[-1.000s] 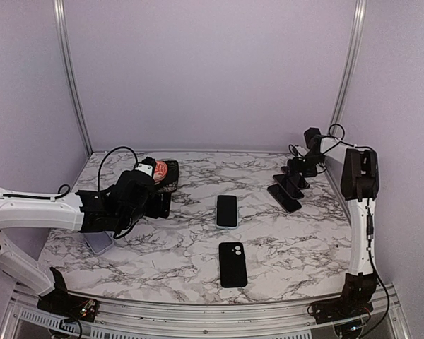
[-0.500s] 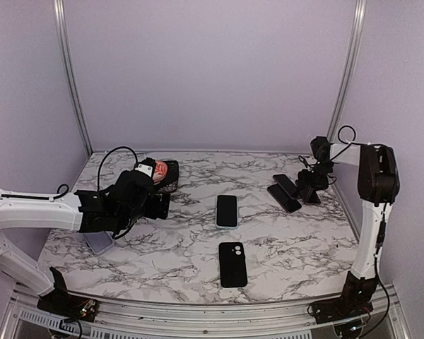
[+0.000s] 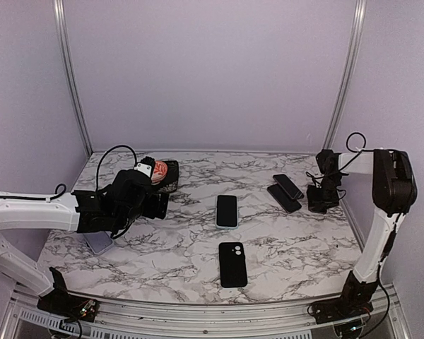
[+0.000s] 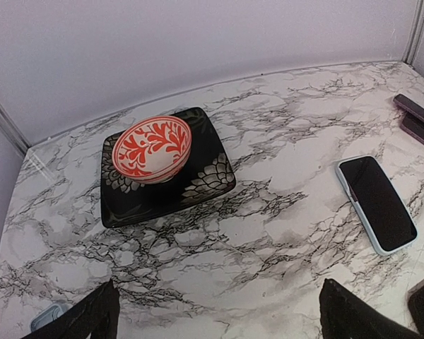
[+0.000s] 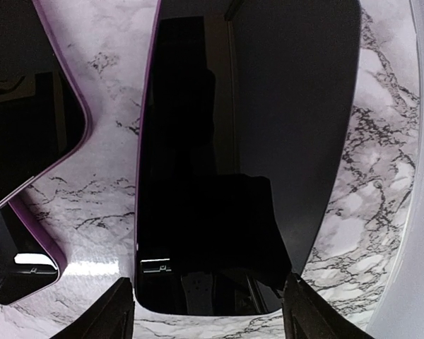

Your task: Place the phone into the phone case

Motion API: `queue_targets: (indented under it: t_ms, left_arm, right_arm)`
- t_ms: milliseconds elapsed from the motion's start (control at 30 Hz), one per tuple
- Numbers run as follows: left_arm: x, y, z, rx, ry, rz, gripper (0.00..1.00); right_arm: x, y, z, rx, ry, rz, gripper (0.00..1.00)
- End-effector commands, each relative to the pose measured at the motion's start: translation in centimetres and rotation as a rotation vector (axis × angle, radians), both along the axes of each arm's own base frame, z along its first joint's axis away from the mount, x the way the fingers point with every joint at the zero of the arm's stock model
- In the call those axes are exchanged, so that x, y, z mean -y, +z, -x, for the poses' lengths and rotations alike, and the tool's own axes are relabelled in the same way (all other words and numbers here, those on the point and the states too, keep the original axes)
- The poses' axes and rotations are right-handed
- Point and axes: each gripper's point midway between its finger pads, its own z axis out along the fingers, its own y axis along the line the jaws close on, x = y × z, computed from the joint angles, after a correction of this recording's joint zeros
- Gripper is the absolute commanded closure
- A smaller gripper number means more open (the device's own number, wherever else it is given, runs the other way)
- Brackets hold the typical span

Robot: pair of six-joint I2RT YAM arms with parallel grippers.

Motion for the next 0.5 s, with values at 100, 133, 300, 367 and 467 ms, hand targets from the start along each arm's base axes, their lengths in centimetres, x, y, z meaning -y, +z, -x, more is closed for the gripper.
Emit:
queue_targets:
  t_ms: [100,133,300,367,467]
  left_arm:
    - [-1.2,0.0,0.3,0.004,0.016,-0.022,0.01]
    - [-1.3,0.0,0.4,0.004,0.017,-0.021,0.01]
    - [-1.6,0.1,0.4,0.012,0.030,-0.023,0.01]
    - [-1.7,0.1,0.4,0.013,0.032,-0.023,0.01]
    - [-1.8,0.1,0.4,0.013,0.034,-0.023,0.01]
  right_arm:
    - [1.5,1.0,-1.5,-0.005,-0.075,-0.027,0.13]
    - [1.9,1.2,-2.3,0.013,-0.092,-0.024,0.04]
    - [2.8,0.5,-4.6,0.066,-0.140,-0.035,0.01]
    - [2.9,-0.1,-5.1,0.059,-0.141,-0.050,0.01]
    - [2.6,-1.3,-5.4,0.023,-0.128,-0.086,0.02]
